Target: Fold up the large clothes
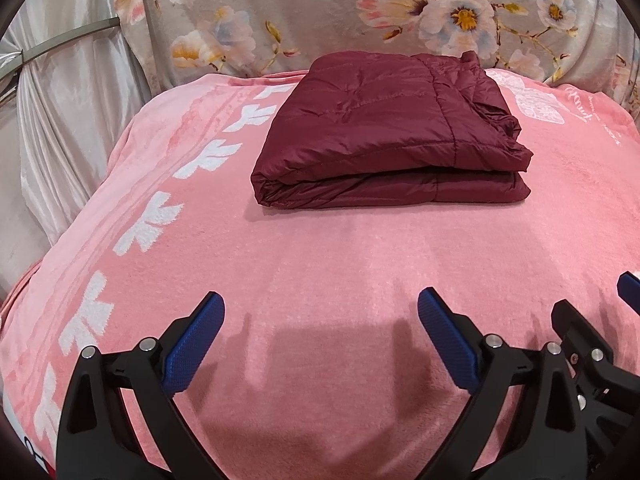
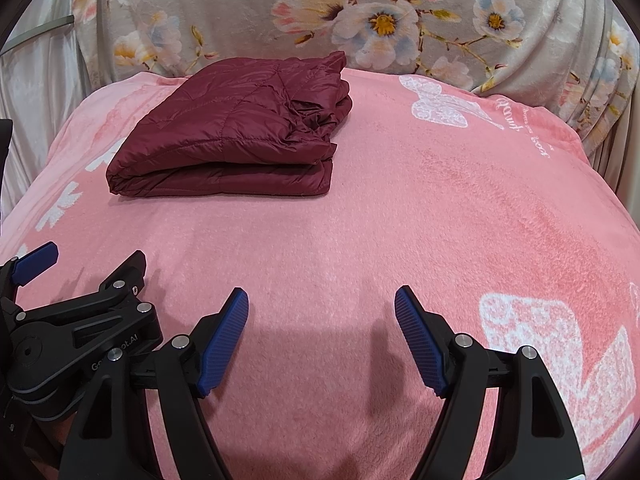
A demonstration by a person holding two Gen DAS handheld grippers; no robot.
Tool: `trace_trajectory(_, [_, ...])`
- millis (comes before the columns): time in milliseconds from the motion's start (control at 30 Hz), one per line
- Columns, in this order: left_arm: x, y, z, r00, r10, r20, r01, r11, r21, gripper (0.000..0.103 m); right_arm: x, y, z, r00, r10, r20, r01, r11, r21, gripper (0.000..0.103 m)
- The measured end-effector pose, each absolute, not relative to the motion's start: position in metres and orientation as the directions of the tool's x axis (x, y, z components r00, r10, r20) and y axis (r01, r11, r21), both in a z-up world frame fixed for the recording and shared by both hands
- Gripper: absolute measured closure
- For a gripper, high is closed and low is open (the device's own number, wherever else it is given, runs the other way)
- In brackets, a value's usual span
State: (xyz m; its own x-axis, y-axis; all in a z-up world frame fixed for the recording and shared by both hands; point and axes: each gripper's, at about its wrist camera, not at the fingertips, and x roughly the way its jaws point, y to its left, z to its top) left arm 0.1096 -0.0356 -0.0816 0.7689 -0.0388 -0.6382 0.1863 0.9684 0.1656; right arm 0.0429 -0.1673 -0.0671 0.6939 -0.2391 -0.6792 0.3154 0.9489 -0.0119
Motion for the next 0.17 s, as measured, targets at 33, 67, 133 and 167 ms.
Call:
trace_trajectory(33, [0.1086,-0.0364,-0.0819,0.769,-0.039,-0.638,0.186,0.969,0.165,0.008,0.0428,-0.1674,-0.0670,0.695,-0.239,-0.679,0.315,0.949,-0.012,0.029])
trace_trajectory(67, [0.1089,-0.0365,-0.0818,0.769,-0.039,-0.638,0.186,0.969,0.164,0.008,0.0427,-0.1676,-0.0668,0.695,-0.240,-0.678,0.315,0.949,-0.013,0.029])
trace_trajectory(133, [0.1091,-0.0371,-0.0817,0.770,-0.037,-0.637,0.184,0.969,0.166,0.008,0.0426,-0.1671,-0.0661,0.694,-0.241,-0.678,0.316,0.949,-0.013,0.029])
trace_trajectory(167, [0.1087,-0.0367,-0.0818,0.770,-0.038,-0.637,0.185,0.969,0.166,0.008,0.0426,-0.1671,-0.0661,0.694,-0.241,-0.678,0.316,0.949,-0.013,0.029])
